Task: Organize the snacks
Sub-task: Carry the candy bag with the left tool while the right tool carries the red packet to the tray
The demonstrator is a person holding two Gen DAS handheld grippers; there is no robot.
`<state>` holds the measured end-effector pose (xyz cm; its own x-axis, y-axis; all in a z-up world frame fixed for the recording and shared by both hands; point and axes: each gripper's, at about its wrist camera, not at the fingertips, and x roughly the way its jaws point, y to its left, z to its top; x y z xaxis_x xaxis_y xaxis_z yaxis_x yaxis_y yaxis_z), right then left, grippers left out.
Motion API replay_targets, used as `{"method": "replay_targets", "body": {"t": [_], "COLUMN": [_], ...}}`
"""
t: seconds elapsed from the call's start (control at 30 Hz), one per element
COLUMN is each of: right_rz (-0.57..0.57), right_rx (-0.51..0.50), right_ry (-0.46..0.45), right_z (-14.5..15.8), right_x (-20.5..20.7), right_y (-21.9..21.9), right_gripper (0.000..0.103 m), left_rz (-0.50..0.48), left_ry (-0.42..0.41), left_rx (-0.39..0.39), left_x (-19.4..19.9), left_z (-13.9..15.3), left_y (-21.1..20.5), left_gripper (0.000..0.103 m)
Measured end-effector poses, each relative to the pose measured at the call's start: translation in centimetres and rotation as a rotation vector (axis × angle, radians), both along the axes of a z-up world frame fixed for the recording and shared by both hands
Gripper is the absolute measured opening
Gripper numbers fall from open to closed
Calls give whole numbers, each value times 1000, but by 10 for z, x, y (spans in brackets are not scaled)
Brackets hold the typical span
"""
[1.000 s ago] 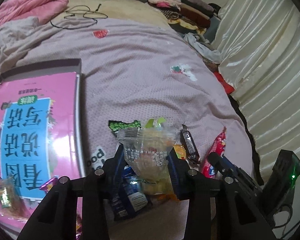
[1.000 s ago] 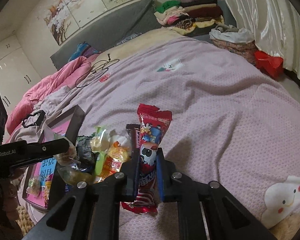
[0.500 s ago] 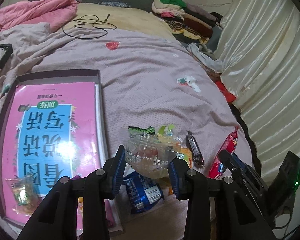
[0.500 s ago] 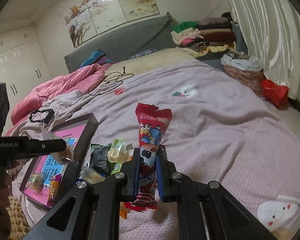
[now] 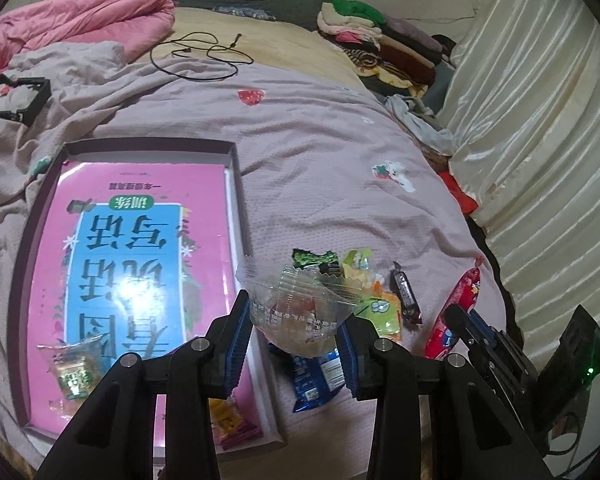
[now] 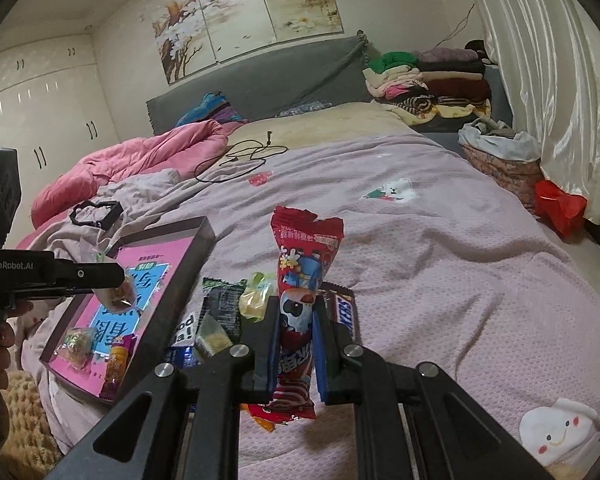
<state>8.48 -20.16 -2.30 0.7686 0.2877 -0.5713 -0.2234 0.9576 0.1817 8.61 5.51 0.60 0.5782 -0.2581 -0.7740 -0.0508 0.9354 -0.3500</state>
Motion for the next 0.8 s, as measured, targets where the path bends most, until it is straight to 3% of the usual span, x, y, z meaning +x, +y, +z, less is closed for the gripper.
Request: {"method": "replay_targets", "body": {"t": [0.8], "right_rz": [236], "right_rx": [1], "right_ry": [-27], "right_z": [20], "right_x": [-35], "right_y": [86], "right_gripper": [15], "left_rz": [114], "left_ry": [-14], "left_rx": [28], "left_x": [-31], "left_z": [8], "left_y": [67], "left_gripper": [40]}}
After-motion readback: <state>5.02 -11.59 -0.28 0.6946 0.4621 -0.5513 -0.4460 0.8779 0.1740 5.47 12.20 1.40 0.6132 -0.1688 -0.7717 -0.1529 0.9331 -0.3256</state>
